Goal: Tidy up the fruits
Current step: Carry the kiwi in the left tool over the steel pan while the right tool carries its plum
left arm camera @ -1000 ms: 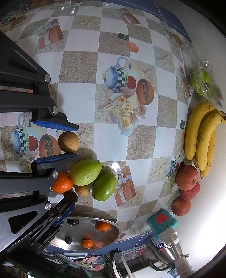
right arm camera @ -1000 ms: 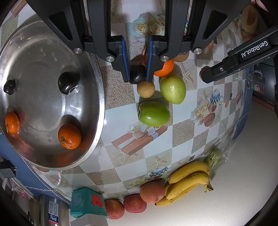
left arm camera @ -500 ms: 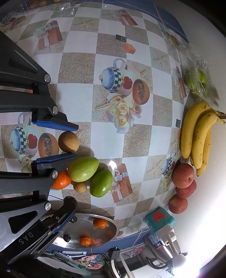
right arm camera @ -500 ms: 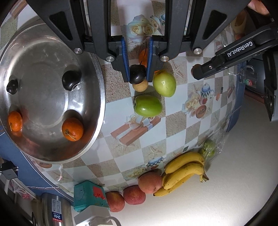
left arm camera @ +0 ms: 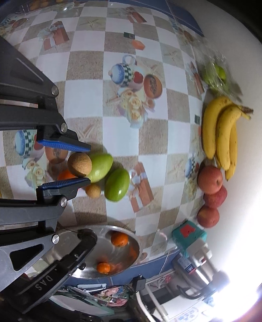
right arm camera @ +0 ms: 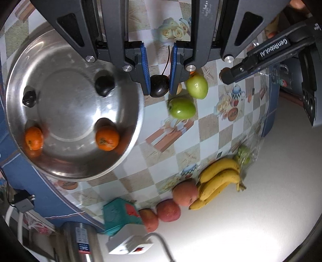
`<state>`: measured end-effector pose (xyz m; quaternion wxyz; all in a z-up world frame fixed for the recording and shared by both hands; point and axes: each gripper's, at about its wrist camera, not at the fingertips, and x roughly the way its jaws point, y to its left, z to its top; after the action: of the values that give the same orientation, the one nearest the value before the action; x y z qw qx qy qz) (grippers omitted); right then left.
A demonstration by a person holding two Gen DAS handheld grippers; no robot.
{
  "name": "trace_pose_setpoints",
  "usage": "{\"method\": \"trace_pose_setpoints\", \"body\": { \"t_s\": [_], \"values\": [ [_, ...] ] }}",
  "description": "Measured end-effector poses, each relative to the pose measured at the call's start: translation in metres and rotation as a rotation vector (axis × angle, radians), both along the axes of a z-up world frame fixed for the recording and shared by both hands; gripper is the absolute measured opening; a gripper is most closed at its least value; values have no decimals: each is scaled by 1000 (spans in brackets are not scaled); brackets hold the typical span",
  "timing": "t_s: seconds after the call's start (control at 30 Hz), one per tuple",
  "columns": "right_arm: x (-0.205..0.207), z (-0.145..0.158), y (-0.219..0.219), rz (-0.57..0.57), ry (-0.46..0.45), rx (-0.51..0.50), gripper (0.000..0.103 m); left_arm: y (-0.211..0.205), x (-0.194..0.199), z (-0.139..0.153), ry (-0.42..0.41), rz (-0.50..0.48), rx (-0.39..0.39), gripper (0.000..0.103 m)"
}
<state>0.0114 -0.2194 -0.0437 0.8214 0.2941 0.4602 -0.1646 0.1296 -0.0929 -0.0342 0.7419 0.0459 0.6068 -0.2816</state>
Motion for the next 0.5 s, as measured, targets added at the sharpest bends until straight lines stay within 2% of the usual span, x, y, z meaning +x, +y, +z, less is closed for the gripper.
{"method": "trace_pose_setpoints", "body": {
  "t_s": [0.5],
  "values": [
    [-54, 9, -73, -221, -40, 33, 20, -65, -50, 11, -29, -172, 0, 28]
  ]
}}
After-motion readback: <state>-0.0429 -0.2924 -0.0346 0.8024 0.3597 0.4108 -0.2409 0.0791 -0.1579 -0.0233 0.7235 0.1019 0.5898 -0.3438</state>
